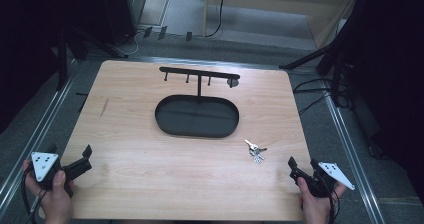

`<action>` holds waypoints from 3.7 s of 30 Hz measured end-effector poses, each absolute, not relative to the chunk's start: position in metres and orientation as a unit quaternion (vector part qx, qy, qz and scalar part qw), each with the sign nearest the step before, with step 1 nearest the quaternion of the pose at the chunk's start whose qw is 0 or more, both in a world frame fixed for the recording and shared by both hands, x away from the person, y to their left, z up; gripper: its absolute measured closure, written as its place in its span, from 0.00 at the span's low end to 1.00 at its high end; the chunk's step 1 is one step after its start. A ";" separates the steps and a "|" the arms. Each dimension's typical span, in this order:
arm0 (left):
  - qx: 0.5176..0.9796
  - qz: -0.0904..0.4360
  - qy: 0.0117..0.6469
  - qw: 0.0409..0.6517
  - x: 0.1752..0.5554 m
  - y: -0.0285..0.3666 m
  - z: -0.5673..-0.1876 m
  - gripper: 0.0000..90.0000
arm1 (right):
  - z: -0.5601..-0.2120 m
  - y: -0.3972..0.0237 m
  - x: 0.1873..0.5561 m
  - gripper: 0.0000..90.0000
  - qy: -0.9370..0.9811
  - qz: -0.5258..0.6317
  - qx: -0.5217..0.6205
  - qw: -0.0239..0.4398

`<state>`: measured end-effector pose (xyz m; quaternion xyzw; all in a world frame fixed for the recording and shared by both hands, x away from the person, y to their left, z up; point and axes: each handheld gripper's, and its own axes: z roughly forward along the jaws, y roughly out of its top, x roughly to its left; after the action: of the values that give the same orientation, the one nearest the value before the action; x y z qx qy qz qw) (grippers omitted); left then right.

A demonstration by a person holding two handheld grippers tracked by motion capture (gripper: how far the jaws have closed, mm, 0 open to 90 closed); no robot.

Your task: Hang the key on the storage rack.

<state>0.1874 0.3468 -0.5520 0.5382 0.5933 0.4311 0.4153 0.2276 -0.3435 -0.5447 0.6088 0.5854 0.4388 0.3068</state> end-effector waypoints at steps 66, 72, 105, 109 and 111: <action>0.532 0.419 0.619 0.398 0.192 0.350 -0.551 0.00 | -0.474 -0.216 0.350 0.55 0.796 0.127 0.581 0.112; 0.539 0.421 0.616 0.392 0.193 0.348 -0.551 0.00 | -0.483 -0.212 0.350 0.47 0.823 0.116 0.549 0.092; 0.542 0.418 0.614 0.392 0.194 0.349 -0.551 0.00 | -0.508 -0.217 0.341 0.59 0.863 0.101 0.492 0.059; 0.542 0.419 0.615 0.391 0.194 0.348 -0.551 0.00 | -0.507 -0.218 0.338 0.67 0.860 0.098 0.497 0.061; 0.541 0.420 0.615 0.391 0.194 0.348 -0.551 0.00 | -0.507 -0.216 0.337 0.73 0.862 0.095 0.493 0.066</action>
<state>0.1940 0.3481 -0.5513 0.5413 0.6146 0.4199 0.3911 0.3366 -0.2163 -0.5071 0.4927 0.8624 0.0954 0.0664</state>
